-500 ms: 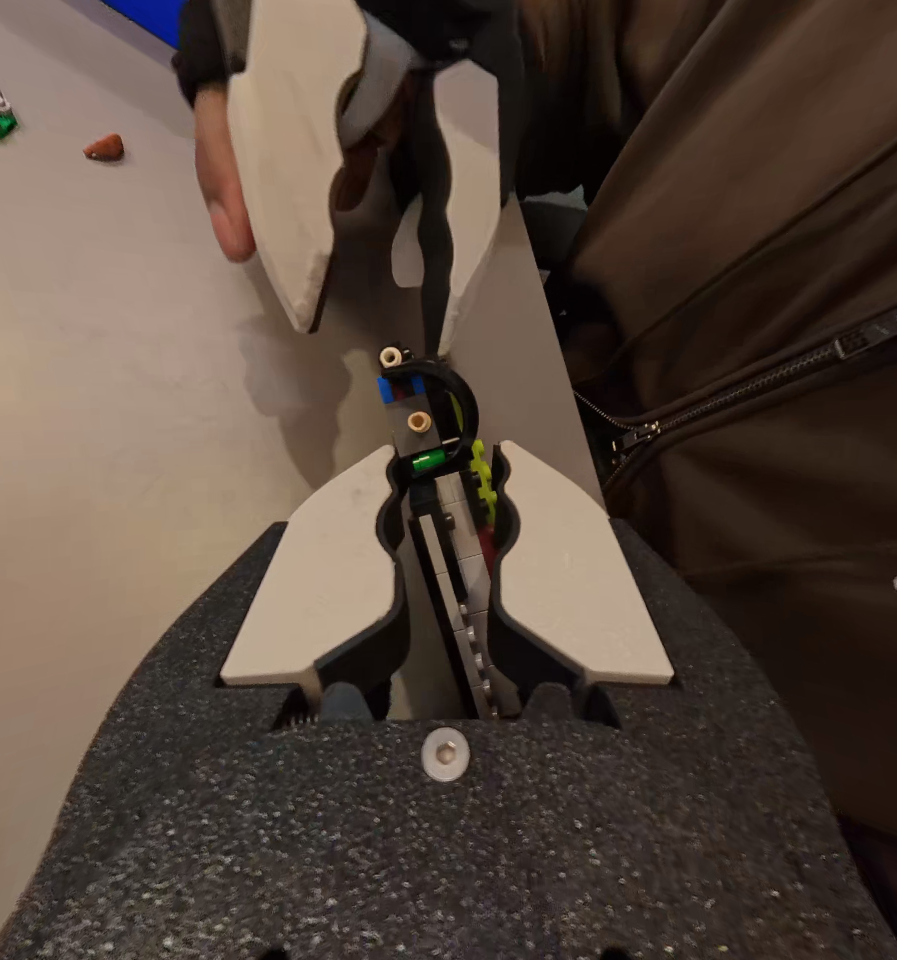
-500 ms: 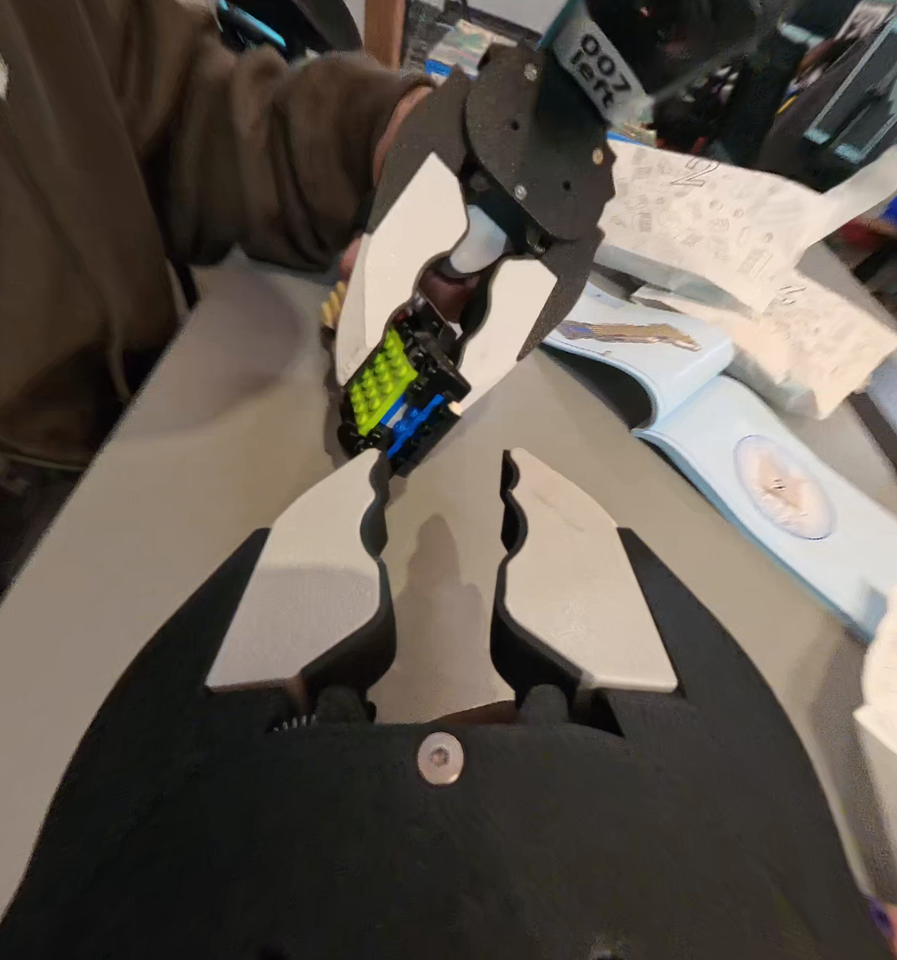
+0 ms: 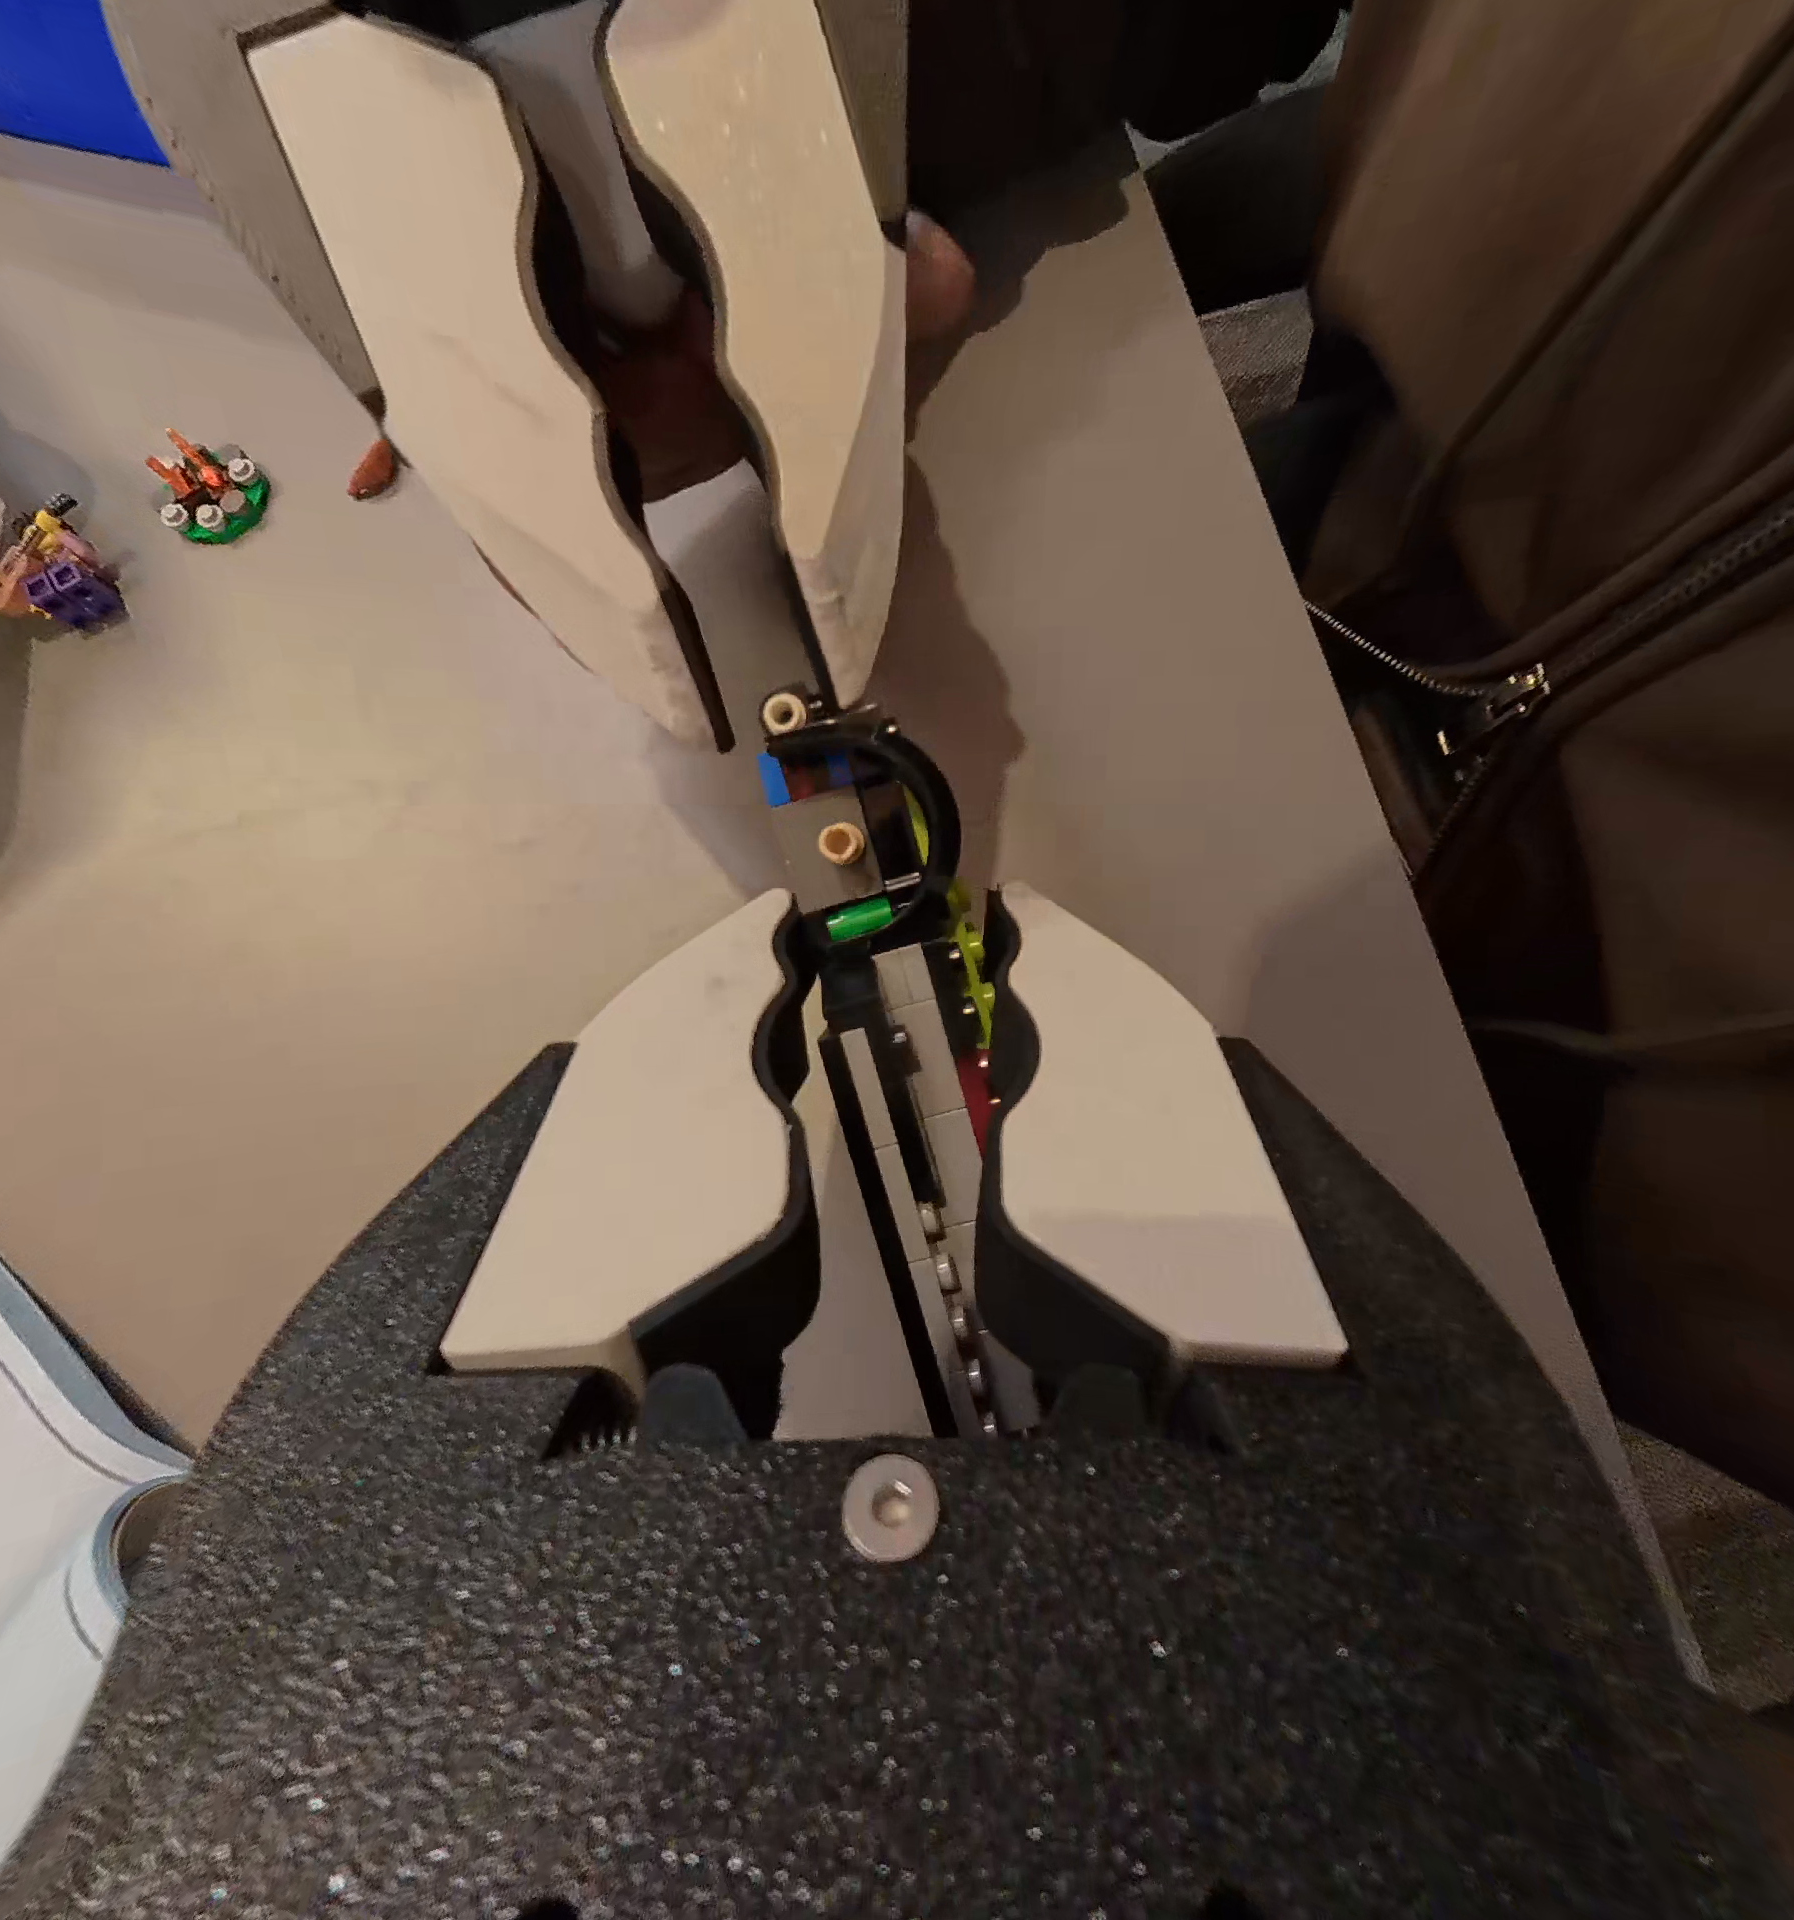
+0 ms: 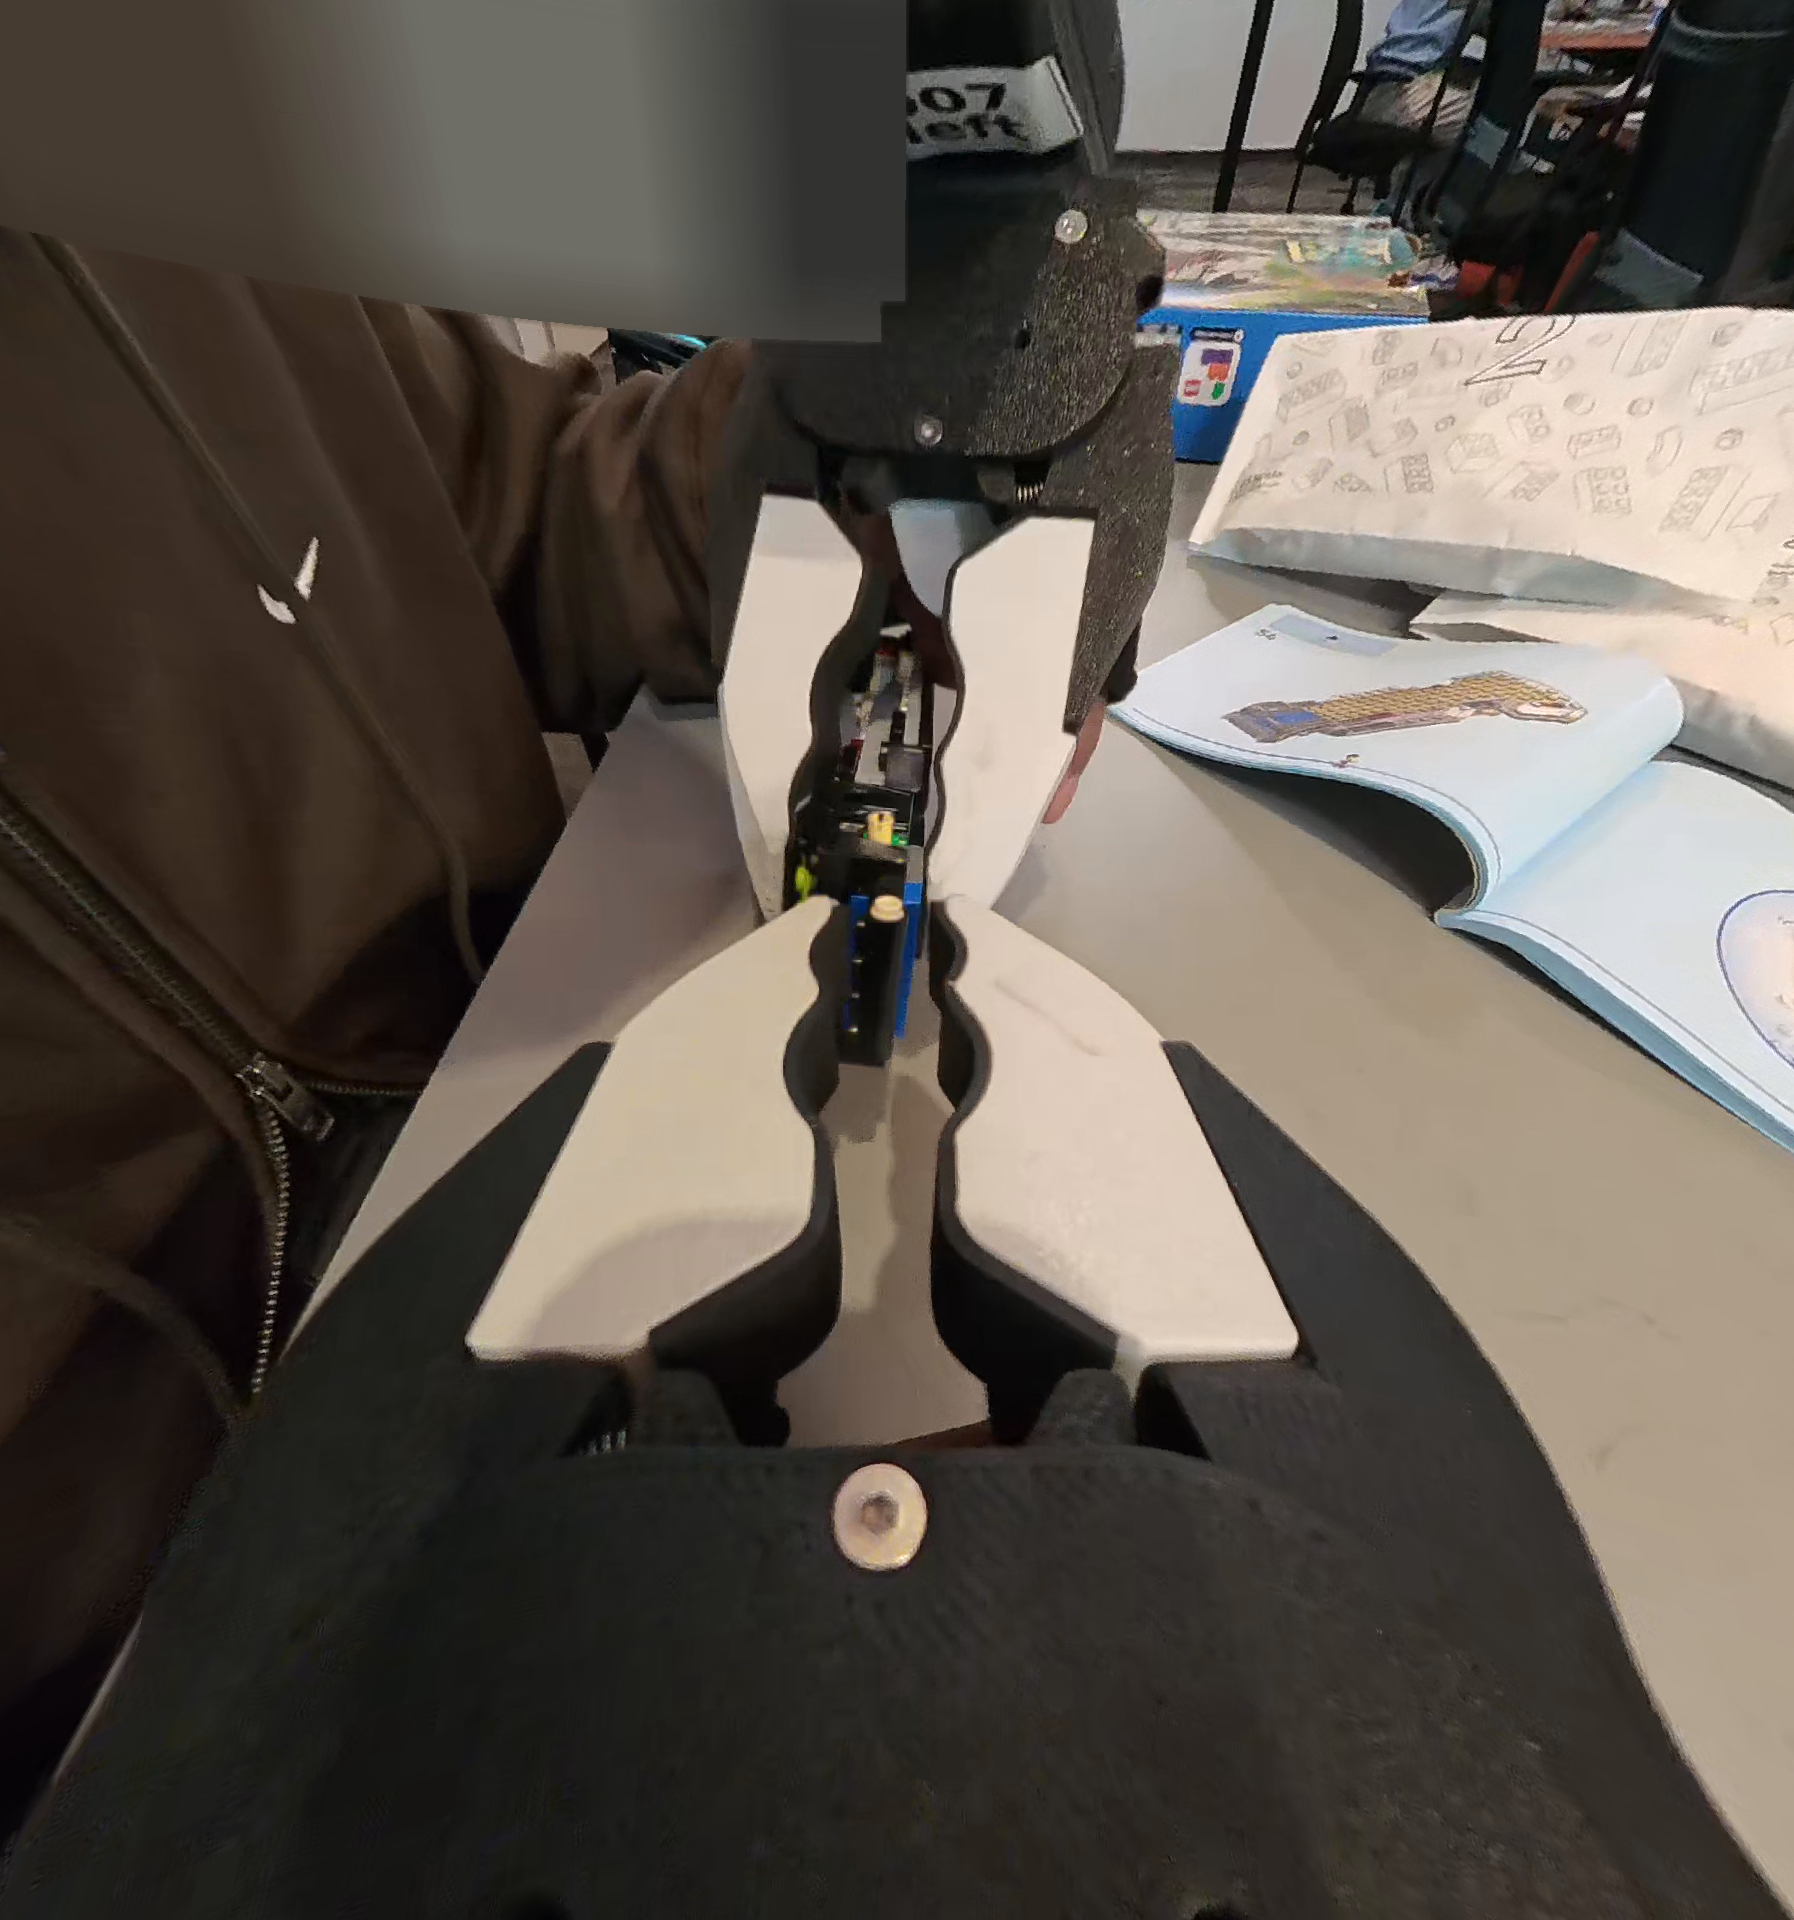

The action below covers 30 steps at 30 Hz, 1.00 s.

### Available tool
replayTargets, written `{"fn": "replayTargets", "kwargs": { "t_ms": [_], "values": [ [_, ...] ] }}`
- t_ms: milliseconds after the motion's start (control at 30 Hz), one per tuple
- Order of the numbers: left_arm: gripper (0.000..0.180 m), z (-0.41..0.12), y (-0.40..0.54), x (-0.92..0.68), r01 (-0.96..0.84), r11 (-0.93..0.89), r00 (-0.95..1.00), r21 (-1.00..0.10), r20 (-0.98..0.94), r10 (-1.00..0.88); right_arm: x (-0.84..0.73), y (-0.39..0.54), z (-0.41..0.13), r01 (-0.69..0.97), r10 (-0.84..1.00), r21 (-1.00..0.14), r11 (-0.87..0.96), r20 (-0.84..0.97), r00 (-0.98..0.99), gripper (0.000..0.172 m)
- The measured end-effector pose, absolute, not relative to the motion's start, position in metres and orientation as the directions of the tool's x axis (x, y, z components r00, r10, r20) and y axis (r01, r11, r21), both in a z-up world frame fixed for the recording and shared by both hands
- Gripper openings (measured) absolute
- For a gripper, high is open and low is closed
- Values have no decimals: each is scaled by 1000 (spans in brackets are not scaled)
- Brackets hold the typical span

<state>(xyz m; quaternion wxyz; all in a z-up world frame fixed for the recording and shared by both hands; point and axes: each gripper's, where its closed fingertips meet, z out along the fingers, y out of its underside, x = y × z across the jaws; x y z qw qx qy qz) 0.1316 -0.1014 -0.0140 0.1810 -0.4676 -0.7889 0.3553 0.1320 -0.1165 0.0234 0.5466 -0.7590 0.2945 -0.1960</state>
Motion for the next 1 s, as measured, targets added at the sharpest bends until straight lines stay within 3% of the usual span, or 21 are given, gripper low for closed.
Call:
{"fn": "replayTargets", "kwargs": {
  "t_ms": [367, 1000],
  "values": [
    [30, -20, -103, 136, 665, 312, -510, -678, -108, 853, 132, -117, 13, -272, -666, -927, -259, -32, 745, 9],
    [30, -17, -101, 134, 621, 352, -523, -701, -36, 852, 131, -118, 15, -263, -656, -943, -205, -67, 752, 9]
  ]
}}
